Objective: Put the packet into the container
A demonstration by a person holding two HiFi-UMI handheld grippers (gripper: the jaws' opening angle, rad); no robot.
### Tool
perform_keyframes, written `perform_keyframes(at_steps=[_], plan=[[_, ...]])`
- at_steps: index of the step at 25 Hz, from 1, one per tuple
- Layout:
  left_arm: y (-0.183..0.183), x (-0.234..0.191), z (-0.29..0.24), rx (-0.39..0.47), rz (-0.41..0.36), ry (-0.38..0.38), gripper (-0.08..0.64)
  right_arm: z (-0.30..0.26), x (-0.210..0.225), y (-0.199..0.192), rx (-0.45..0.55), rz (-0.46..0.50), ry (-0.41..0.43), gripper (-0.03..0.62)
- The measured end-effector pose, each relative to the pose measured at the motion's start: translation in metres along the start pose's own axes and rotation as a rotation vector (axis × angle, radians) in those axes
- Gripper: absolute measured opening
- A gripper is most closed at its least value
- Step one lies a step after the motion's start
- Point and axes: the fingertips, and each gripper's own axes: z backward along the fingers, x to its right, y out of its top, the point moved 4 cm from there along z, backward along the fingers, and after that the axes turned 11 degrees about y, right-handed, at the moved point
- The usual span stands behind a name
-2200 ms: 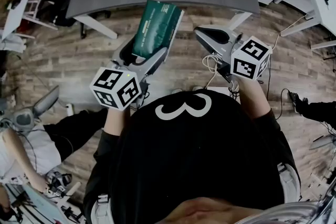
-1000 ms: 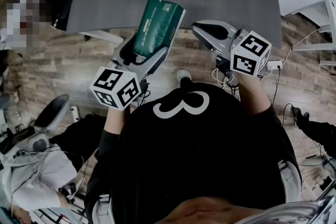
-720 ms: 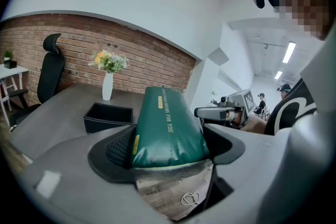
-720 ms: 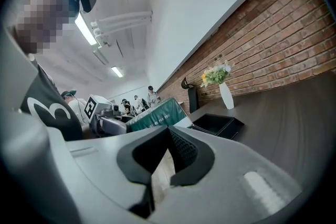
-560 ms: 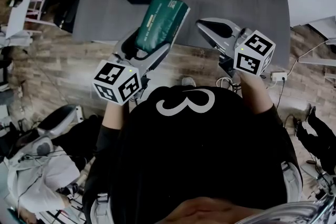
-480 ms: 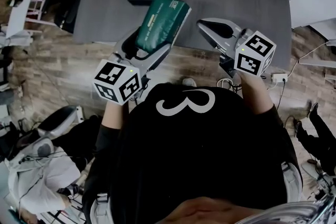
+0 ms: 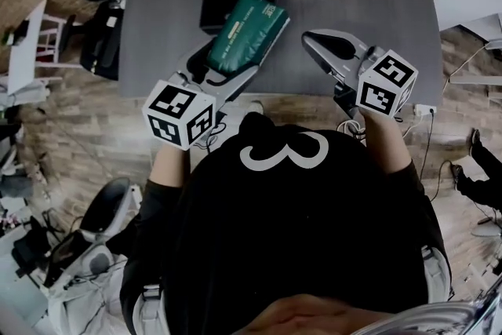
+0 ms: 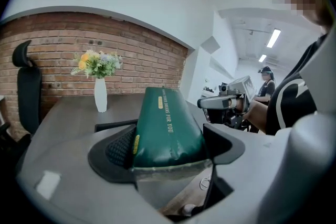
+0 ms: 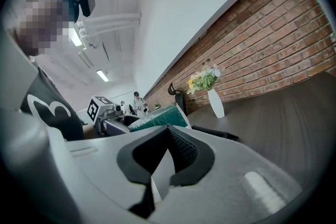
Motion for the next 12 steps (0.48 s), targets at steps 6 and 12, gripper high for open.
perform_keyframes(at_steps=[6,12], plan=[[0.019,-0.051,-0.019,-0.024,-0.093,-0.088,0.417,-0.033,0.015,0.014,0.032,-0.021,-0.095,0.000],[0.032,-0.088,-0.039,-0.050,-0.207,-0.169,0.417,-0.048,0.025,0.020,0.051,-0.042,-0.183,0.000]])
